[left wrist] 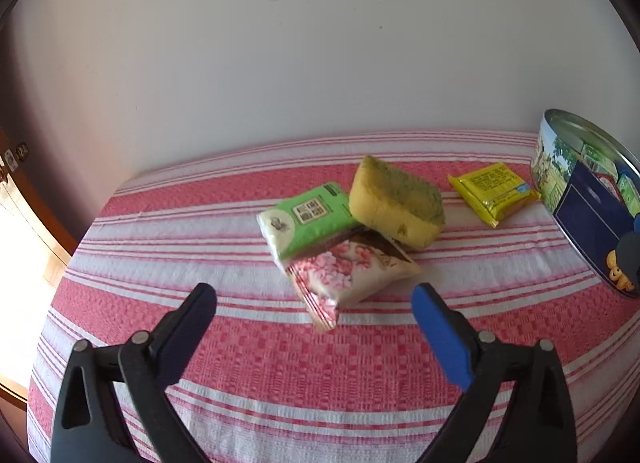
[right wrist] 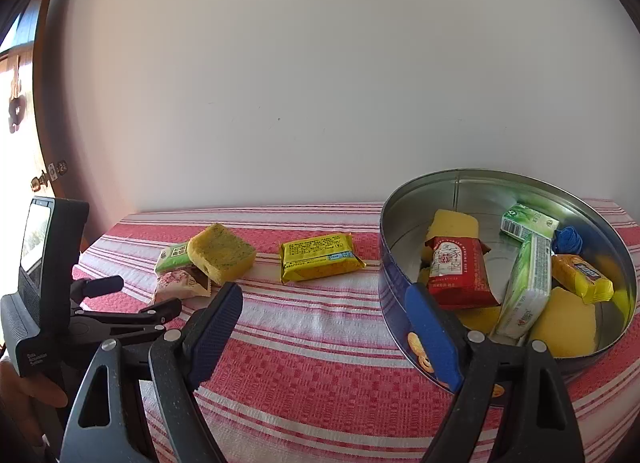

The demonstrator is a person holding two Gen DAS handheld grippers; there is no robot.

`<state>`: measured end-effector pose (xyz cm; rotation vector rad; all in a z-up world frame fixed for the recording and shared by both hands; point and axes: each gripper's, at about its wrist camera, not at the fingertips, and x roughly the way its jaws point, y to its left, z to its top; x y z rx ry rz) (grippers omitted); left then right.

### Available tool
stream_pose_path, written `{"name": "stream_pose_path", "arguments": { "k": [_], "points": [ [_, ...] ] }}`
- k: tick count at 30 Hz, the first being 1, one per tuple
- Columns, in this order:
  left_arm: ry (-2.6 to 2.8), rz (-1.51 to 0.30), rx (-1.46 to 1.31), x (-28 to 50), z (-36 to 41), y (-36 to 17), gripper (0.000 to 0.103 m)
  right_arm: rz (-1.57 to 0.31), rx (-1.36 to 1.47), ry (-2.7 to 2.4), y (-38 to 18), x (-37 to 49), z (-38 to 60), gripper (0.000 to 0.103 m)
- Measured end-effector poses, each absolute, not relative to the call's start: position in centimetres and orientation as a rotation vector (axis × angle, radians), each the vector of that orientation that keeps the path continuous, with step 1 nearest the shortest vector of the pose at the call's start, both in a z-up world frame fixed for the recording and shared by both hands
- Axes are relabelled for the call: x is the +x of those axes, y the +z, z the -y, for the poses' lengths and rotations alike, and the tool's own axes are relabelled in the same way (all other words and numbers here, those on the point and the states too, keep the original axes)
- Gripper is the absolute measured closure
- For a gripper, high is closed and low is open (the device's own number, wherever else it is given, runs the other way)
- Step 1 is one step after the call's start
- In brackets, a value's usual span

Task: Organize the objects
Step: 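Grasp the pink floral packet with the left gripper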

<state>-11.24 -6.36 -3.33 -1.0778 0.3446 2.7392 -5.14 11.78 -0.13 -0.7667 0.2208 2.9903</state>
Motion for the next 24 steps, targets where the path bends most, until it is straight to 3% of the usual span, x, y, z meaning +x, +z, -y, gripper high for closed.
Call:
{"name": "stream_pose_path", "arguments": {
  "k": [5, 11, 14, 16, 24],
  "points": [
    [2.666, -0.262, -1.184, -14.4, 5.6, -4.6, 0.004, -0.219, -0.783, 3.013, -0.1, -5.2, -11.6, 0.018],
    [2.592, -0.143, -1.289, -16.5, 5.7, -5.3, 0.025, -0.226, -0.81, 3.025, -0.3, -5.5, -11.5, 0.018],
    [2.606, -0.123, -1.277, -15.9, 6.3, -5.0, 0.039, -0.22, -0.83, 3.022, -0.3, -5.7, -11.4, 0.018],
    [2.586, -0.078, -1.255, -15.4, 6.9, -4.7, 0.055, -0.211, -0.84, 3.02, -0.4, -5.7, -11.2, 0.018],
    [2.567, 0.022, -1.256, -14.1, 8.9, -3.9, 0.068, -0.252, -0.909, 3.067, -0.8, -7.2, -10.2, 0.018]
  ]
}}
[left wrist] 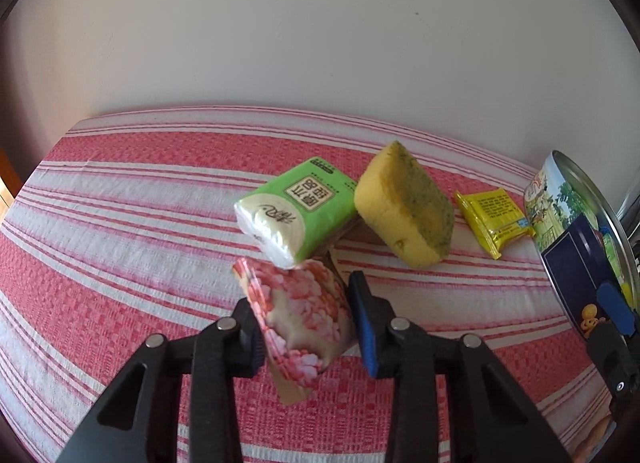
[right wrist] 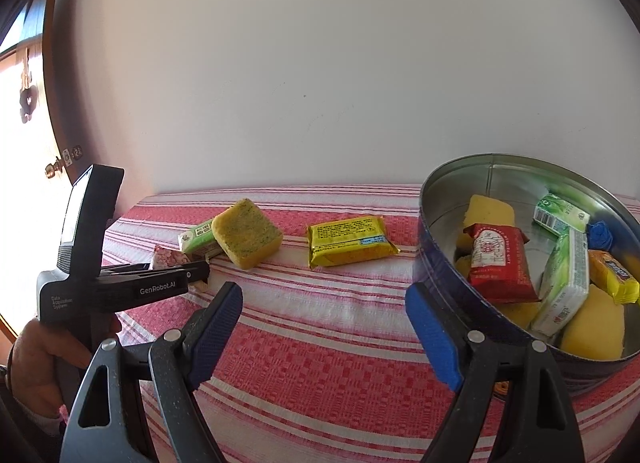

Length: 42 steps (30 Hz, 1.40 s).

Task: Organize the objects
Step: 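Lift the pink packet with the left gripper while the right gripper grasps the yellow-green sponge, then carry the pink packet and sponge over the cookie tin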

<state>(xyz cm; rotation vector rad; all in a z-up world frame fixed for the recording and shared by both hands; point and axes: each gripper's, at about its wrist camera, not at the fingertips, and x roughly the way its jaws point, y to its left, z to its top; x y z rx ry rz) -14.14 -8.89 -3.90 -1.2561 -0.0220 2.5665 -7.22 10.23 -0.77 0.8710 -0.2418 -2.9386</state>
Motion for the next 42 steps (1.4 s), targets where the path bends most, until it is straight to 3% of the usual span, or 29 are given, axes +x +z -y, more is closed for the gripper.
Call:
{"name": "stream_pose_path", "arguments": {
  "k": [6, 13, 15, 23, 24, 25, 26, 35, 42],
  "points": [
    [2.672, 0.052, -1.169, -13.3, 10.8, -1.7, 0.079, 0.166, 0.906, -2.854, -1.0, -11.1, -7.6, 0.018],
    [2.667, 0.055, -1.167, -13.6, 11.9, -1.1, 0.079, 0.022, 0.967, -2.733, -1.2, -16.9, -4.6, 0.018],
    [2.662, 0.091, -1.138, -14.1, 13.3, -0.5, 0.085, 0.017, 0.999, -2.67, -1.3, -18.4, -4.1, 0.018],
    [2.735, 0.147, -1.087, -14.8, 13.4, -0.8, 0.085, 0.007, 1.171, -2.496, -4.0, -23.2, -3.0, 0.018],
    [2.734, 0.152, -1.095, -14.9, 13.5, -0.9, 0.085, 0.002, 1.194, -2.488, -4.2, -23.2, -2.9, 0.02],
    [2.733, 0.153, -1.1, -15.4, 14.0, -1.2, 0.085, -0.008, 1.172, -2.512, -4.0, -22.9, -2.8, 0.035],
    [2.734, 0.154, -1.104, -15.4, 14.0, -1.4, 0.085, -0.02, 1.16, -2.523, -4.0, -22.6, -2.8, 0.037],
    [2.799, 0.157, -1.055, -15.3, 13.9, -1.7, 0.085, 0.208, 0.922, -2.734, -1.8, -18.1, -5.9, 0.041],
    [2.866, 0.073, -0.928, -14.1, 12.1, -1.3, 0.085, 0.164, 0.747, -2.959, -0.2, -12.4, -6.2, 0.041]
  ]
}}
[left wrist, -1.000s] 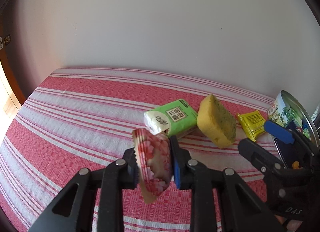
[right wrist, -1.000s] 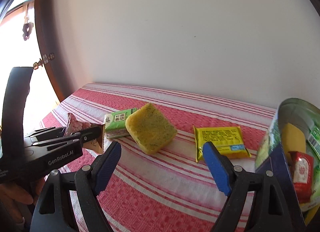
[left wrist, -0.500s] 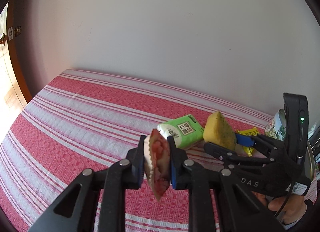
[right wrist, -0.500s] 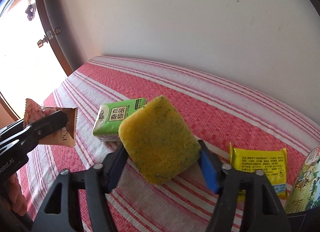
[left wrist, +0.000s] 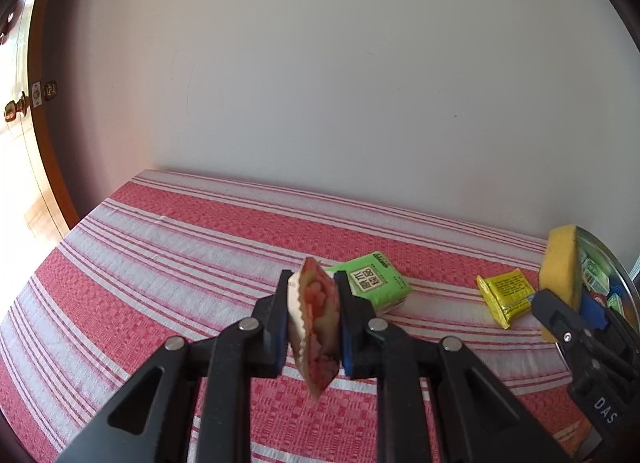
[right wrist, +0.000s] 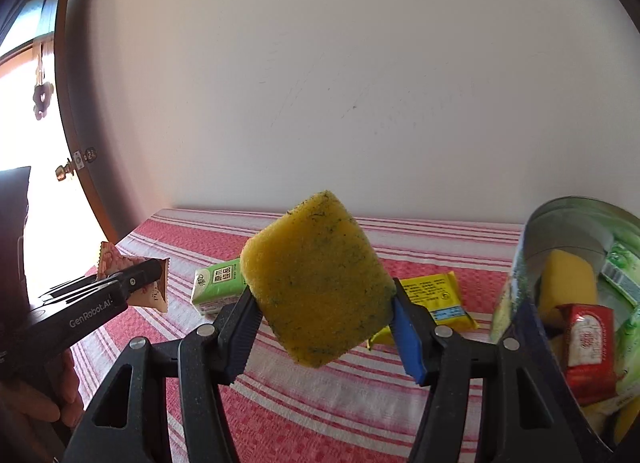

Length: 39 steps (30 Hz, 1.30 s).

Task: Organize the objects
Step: 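Carry the pink packet and sponge over the cookie tin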

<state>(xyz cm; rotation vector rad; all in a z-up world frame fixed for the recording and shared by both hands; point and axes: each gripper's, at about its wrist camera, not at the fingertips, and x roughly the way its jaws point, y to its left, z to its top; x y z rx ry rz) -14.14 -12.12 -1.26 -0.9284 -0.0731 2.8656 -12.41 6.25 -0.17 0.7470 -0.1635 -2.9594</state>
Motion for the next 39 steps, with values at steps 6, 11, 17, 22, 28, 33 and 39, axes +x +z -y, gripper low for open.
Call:
{"name": "stream_pose_path", "arguments": {
  "k": [6, 11, 17, 22, 28, 33, 39],
  "points": [
    [2.872, 0.018, -0.858, -13.2, 10.3, -1.3, 0.085, 0.136, 0.688, -3.031, 0.1, -8.4, -7.0, 0.041],
    [2.9, -0.002, -0.826, -12.5, 9.3, -1.7, 0.085, 0.092, 0.642, -3.091, 0.4, -6.1, -7.7, 0.041],
    [2.938, -0.004, -0.78, -11.1, 8.5, -1.2, 0.085, 0.109, 0.643, -3.127, 0.7, -4.4, -10.2, 0.041],
    [2.956, -0.037, -0.745, -9.4, 7.2, -1.1, 0.085, 0.119, 0.64, -3.127, 0.7, -3.9, -11.4, 0.04],
    [2.968, -0.055, -0.715, -7.3, 5.9, -1.0, 0.085, 0.054, 0.622, -3.138, 0.9, -3.4, -11.9, 0.04],
    [2.965, -0.092, -0.674, -5.5, 4.3, -0.9, 0.085, 0.014, 0.606, -3.147, 0.9, -2.6, -12.8, 0.04],
    [2.958, -0.118, -0.663, -4.3, 2.4, -0.9, 0.085, -0.002, 0.593, -3.186, 1.0, -1.7, -15.1, 0.04]
  ]
}}
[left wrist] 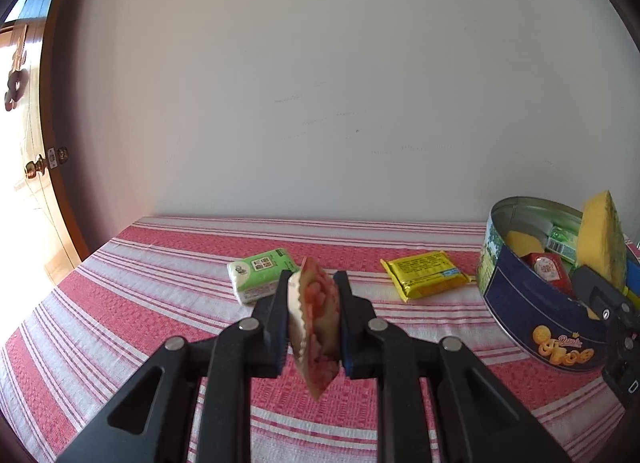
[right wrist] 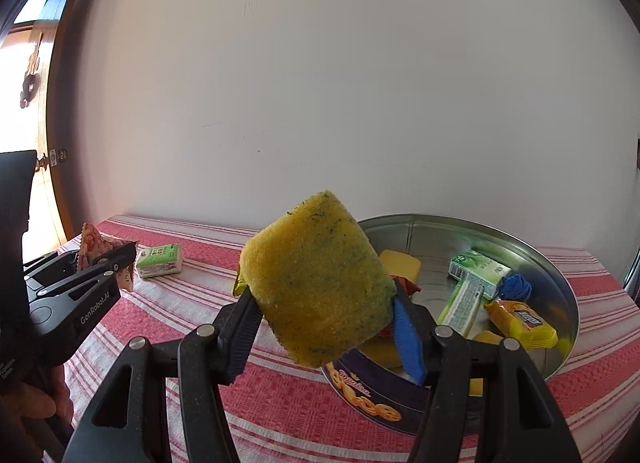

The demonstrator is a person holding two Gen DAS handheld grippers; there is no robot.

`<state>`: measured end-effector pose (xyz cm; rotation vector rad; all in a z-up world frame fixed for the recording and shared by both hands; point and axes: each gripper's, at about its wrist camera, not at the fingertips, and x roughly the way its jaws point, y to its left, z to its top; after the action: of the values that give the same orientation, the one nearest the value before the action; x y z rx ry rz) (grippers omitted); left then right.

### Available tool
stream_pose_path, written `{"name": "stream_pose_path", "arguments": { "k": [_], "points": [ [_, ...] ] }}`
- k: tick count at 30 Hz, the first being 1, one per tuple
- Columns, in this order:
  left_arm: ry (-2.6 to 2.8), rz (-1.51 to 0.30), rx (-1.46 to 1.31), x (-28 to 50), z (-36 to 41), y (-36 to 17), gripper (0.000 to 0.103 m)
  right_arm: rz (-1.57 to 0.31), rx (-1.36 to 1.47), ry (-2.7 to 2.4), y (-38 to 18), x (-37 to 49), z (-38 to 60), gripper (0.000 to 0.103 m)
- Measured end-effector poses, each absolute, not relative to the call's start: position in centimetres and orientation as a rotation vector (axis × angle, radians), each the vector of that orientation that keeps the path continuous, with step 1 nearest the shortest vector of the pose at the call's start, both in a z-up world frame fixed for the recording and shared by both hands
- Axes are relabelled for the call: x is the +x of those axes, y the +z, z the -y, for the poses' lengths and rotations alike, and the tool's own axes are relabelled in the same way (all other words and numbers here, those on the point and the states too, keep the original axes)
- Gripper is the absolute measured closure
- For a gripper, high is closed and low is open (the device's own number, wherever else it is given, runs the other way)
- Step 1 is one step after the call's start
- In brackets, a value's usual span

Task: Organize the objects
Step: 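Carry the pink packet and sponge over the cookie tin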

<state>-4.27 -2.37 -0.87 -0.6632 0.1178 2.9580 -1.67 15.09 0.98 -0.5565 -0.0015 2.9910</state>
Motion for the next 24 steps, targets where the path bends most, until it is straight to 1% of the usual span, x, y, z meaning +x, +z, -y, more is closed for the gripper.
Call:
{"name": "stream_pose_path", "arguments": {
  "k": [7, 13, 18, 24],
  "points": [
    [2.914, -0.078, -0.684, -3.2, -0.1, -1.0, 0.085, 0.026, -0.523, 2.969, 1.3, -0.7, -17.5, 0.04],
    [2.885, -0.066, -0.647, -2.3, -2.9, -0.3, 0.085, 0.001, -0.476, 2.939, 2.1, 0.1, -20.5, 0.04],
    [2.844, -0.088, -0.607, -1.9, -6.0, 0.6, 0.085, -0.035, -0.437, 2.892, 2.6, 0.3, -23.5, 0.04],
    [2.802, -0.094, -0.555, -1.6, -9.3, 1.9, 0.085, -0.001, -0.362, 2.821, 3.6, 1.0, -26.3, 0.04]
  ]
}}
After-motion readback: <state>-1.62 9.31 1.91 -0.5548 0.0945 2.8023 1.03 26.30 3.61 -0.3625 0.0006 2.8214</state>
